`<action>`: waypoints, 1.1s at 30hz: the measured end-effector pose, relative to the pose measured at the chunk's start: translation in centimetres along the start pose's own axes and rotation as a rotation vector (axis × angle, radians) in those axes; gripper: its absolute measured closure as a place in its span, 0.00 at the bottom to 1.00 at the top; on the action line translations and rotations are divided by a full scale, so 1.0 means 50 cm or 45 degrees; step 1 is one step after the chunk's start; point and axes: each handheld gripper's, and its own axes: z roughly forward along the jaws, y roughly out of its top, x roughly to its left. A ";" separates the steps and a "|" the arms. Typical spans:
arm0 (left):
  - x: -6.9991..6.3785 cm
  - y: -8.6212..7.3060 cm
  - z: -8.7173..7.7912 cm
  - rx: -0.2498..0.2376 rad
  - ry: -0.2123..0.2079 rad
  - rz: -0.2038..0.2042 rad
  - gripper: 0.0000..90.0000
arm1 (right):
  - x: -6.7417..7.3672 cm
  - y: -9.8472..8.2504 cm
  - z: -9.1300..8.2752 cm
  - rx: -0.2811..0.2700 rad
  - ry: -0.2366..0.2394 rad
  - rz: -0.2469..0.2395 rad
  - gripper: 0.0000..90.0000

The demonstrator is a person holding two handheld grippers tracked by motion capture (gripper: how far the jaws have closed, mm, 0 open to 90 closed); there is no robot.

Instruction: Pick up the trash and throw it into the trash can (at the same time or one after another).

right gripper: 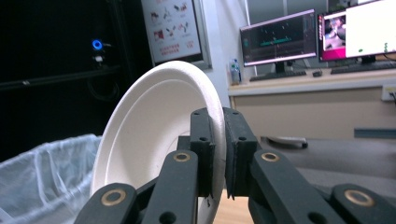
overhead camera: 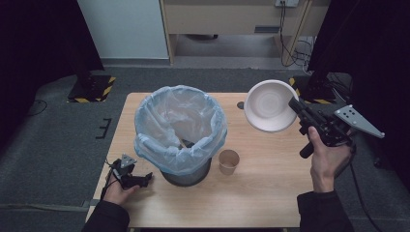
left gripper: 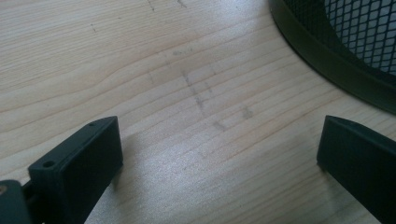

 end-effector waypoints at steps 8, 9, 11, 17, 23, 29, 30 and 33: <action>0.000 0.000 0.000 0.000 0.000 0.000 0.00 | 0.035 0.030 0.021 -0.061 0.062 0.000 0.94; 0.000 0.000 0.000 0.000 0.000 0.000 0.00 | 0.039 0.033 0.025 -0.065 0.069 -0.004 0.93; 0.000 0.000 0.000 0.000 0.000 0.000 0.00 | 0.054 0.039 0.036 -0.077 0.096 -0.004 0.93; 0.000 0.000 0.000 0.000 0.000 0.000 0.00 | 0.095 0.048 0.069 -0.084 0.154 -0.013 0.93; 0.000 0.000 0.000 0.000 0.000 0.000 0.00 | 0.135 0.055 0.099 -0.085 0.212 -0.023 0.93; 0.000 0.000 0.000 0.000 0.000 0.000 0.00 | 0.174 0.057 0.132 -0.070 0.264 -0.036 0.93; 0.000 0.000 0.000 0.000 0.000 0.000 0.00 | 0.179 0.056 0.136 -0.065 0.271 -0.036 0.93; 0.000 0.000 0.000 0.000 0.000 0.000 0.00 | 0.197 0.052 0.151 -0.056 0.294 -0.038 0.93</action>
